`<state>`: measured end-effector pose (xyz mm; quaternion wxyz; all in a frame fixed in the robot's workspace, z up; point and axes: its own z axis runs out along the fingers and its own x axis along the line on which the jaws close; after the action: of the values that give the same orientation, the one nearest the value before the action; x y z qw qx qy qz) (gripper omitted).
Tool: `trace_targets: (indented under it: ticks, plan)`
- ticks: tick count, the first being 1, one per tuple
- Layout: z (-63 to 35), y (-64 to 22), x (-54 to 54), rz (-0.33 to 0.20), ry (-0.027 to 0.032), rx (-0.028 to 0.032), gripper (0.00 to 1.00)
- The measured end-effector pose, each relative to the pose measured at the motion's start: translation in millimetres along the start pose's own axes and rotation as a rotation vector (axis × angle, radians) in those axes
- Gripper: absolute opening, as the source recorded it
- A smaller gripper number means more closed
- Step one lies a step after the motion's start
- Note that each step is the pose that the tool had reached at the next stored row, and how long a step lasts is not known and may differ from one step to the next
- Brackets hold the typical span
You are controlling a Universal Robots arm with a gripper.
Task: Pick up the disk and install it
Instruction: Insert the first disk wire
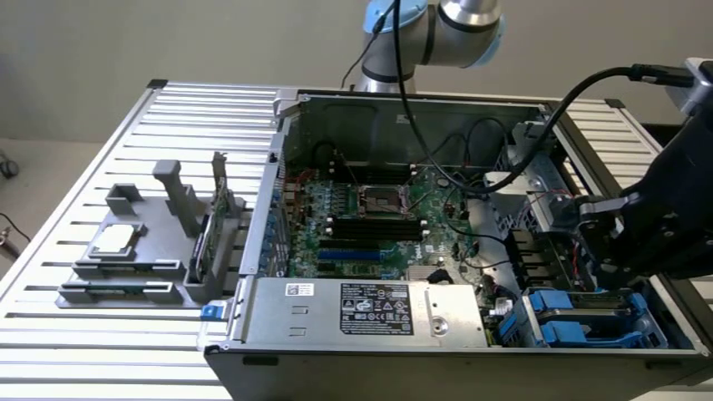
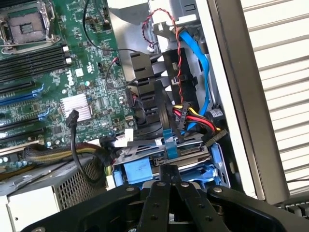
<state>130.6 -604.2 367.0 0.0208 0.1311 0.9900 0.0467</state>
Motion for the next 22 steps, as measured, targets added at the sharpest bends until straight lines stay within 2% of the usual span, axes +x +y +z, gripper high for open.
trace_targets:
  ticks: [6,10,15,22]
  plan:
    - [0.0,0.3,-1.0,0.013,0.0059,-0.0233,0.11]
    - [0.0,0.3,-1.1,0.042,0.0062,-0.0348,0.11]
    - [0.0,0.3,-1.0,0.092,0.0032,-0.0438,0.11]
    - [-0.7,0.3,-1.1,0.166,-0.0028,-0.0506,0.11]
